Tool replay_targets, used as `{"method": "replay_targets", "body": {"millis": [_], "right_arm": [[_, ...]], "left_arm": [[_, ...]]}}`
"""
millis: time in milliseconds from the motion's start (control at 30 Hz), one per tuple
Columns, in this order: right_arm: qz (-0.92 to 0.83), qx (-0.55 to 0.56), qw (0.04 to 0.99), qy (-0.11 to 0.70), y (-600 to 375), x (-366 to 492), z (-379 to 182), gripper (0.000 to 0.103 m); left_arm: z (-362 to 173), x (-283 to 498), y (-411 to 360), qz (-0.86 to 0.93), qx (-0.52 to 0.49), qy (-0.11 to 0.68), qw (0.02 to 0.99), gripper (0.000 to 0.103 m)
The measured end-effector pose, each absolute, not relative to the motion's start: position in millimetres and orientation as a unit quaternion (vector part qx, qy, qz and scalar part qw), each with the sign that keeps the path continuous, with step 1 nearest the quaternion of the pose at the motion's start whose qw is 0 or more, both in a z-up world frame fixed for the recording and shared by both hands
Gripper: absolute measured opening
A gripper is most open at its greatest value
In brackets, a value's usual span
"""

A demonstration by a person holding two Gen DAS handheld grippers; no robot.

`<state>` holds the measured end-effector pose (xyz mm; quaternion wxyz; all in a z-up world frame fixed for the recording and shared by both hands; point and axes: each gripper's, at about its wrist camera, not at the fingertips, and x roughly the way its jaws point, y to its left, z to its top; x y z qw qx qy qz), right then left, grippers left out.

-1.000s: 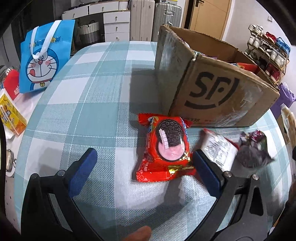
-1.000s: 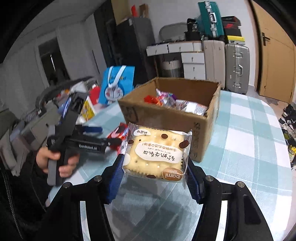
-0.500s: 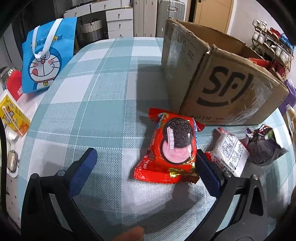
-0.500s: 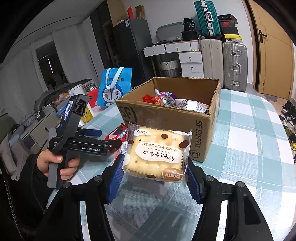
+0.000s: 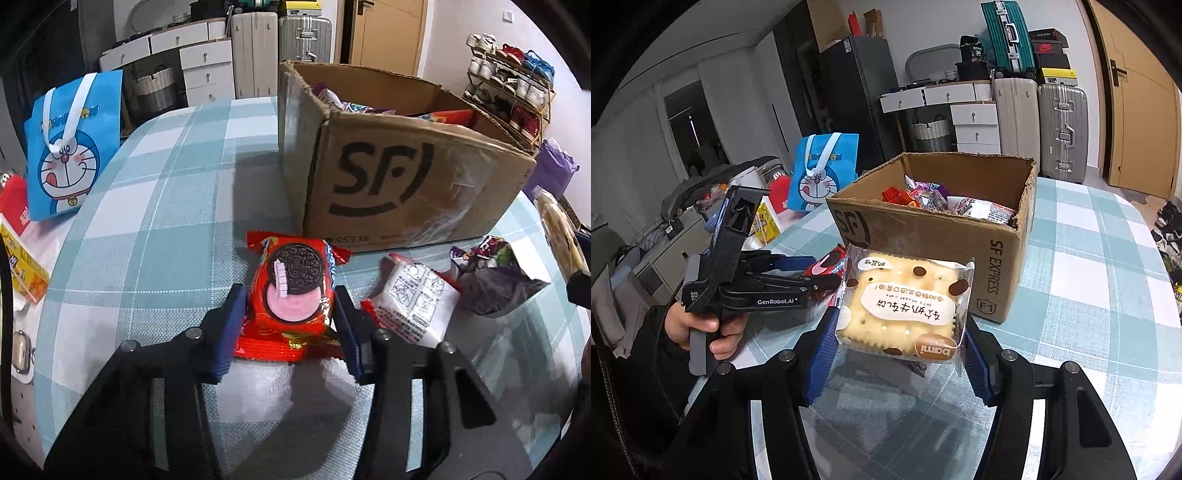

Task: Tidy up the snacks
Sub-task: 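Lift the cracker pack with the right tool while the left tool grasps the red Oreo pack, then carry the cracker pack and Oreo pack over the box with both tools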

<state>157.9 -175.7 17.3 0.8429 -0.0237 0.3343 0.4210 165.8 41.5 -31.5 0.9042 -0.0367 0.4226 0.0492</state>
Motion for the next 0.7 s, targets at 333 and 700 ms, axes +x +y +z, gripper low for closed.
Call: {"method": "replay_targets", "body": {"millis": [333, 700], "right_arm": [[0.419, -0.021, 0.847, 0.326, -177.3, 157.0, 20.0, 0.062], [0.412, -0.010, 0.855, 0.314, -184.2, 155.6, 25.5, 0.062]], "left_arm": [[-13.3, 154.0, 37.3, 0.040, -0.041, 0.396, 0.917, 0.040], [21.4, 134.7, 39.6, 0.039, -0.055, 0.359, 0.931, 0.040]]}}
